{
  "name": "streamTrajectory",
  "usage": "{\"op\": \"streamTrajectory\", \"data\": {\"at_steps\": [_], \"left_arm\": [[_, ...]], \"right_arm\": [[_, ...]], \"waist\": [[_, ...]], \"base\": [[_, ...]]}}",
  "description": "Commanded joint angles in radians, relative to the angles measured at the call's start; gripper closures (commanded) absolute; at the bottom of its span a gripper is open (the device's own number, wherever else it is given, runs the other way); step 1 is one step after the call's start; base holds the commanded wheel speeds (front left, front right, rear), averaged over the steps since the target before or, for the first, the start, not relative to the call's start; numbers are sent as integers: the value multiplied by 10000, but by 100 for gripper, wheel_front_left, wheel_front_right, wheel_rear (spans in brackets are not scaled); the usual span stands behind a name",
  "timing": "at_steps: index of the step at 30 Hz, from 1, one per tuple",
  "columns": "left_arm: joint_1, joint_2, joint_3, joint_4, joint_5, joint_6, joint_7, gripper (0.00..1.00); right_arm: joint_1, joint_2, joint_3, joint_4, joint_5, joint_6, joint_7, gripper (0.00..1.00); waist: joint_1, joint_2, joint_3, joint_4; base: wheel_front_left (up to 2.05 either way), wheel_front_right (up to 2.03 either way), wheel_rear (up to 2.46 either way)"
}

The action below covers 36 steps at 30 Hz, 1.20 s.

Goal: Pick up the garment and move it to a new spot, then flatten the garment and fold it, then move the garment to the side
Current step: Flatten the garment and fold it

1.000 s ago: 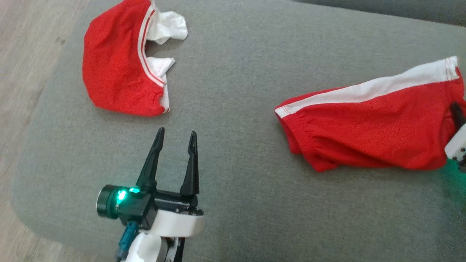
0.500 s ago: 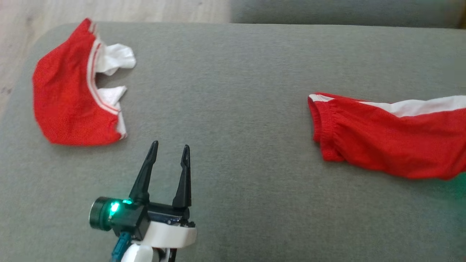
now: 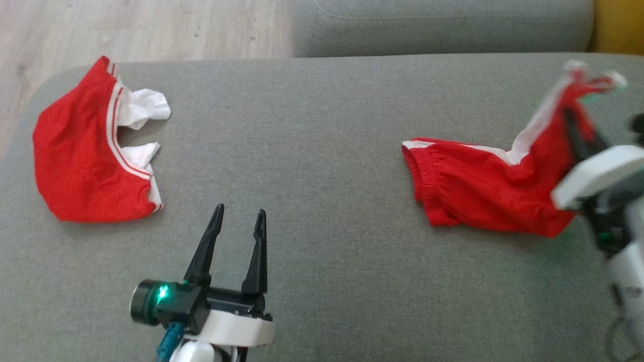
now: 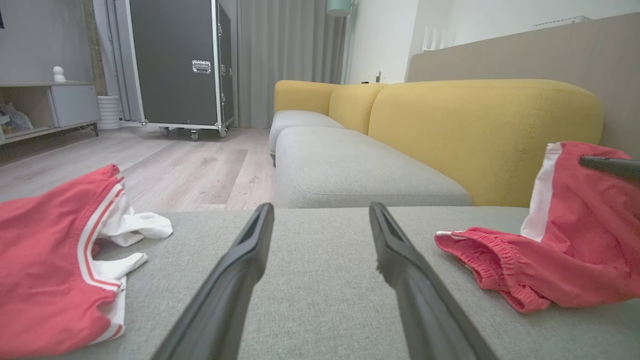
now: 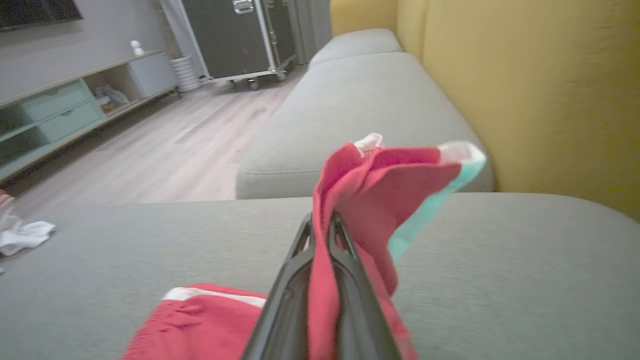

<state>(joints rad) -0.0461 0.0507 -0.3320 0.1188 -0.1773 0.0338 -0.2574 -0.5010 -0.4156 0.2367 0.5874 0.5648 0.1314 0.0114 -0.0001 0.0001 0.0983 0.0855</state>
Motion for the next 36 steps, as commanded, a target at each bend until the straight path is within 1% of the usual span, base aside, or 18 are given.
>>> {"op": "streamTrajectory", "data": {"at_steps": [1, 4, 5, 6, 7, 8, 11, 13, 19, 22, 25, 29, 31, 36], "left_arm": [[-71, -4, 190, -237, -158, -14, -44, 0], [-58, -4, 127, -215, -286, 16, -44, 0], [-58, -4, 127, -215, -286, 16, -44, 0], [-57, -4, 99, -207, -327, 25, -44, 0], [-62, -4, 63, -200, -363, 28, -44, 0], [-65, -4, 27, -192, -392, 33, -44, 0], [-45, -4, 5, -215, -425, 105, -44, 0], [26, -4, 87, -274, -418, 164, -44, 0], [550, -5, 560, -492, -352, 388, -44, 0], [937, -5, 832, -627, -206, 508, -44, 0], [1408, -5, 1121, -621, -100, 678, -44, 0], [2022, -5, 1395, -596, 207, 757, -44, 0], [2274, -5, 1478, -636, 368, 766, -44, 0], [2703, -5, 1548, -766, 482, 734, -44, 0]], "right_arm": [[55, 386, 371, -824, 63, -7, 255, 100], [267, 1171, 782, -1289, 127, -7, 588, 100], [267, 1171, 782, -1289, 127, -7, 588, 100], [351, 1429, 942, -1339, 151, -7, 695, 100], [447, 1664, 1070, -1340, 190, -7, 785, 71], [527, 1844, 1176, -1322, 164, -7, 821, 0], [783, 2275, 1281, -1453, 333, -7, 581, 0], [949, 2283, 1112, -1686, 316, -7, 60, 0], [1997, 1688, 298, -2119, -717, -7, -1936, 0], [2810, 1517, -18, -2334, -1144, -7, -2554, 0], [3827, 1539, -464, -2552, -1363, -7, -2709, 0], [5149, 1836, -1339, -3683, -1926, -7, -2726, 0], [5772, 1925, -1497, -4127, -2430, -7, -2728, 0], [6705, 2369, -1784, -4688, -2877, -7, -2730, 0]], "waist": [[1, -1, -115, 142], [1, -1, -152, 300], [1, -1, -152, 300], [1, -1, -164, 363], [1, -1, -175, 436], [1, -1, -181, 509], [1, -1, -259, 679], [1, -1, -355, 719], [1, -1, -985, 629], [1, -1, -1270, 564], [1, -1, -1578, 517], [1, -1, -1874, 409], [1, -1, -1985, 366], [1, -1, -2185, 317]], "base": [[0, 0, 0], [0, 0, 0], [0, 0, 0], [0, 0, 0], [0, 0, 0], [0, 0, 0], [0, 0, 0], [0, 0, 0], [0, 0, 0], [0, 0, 0], [0, 0, 0], [0, 0, 0], [0, 0, 0], [0, 0, 0]]}}
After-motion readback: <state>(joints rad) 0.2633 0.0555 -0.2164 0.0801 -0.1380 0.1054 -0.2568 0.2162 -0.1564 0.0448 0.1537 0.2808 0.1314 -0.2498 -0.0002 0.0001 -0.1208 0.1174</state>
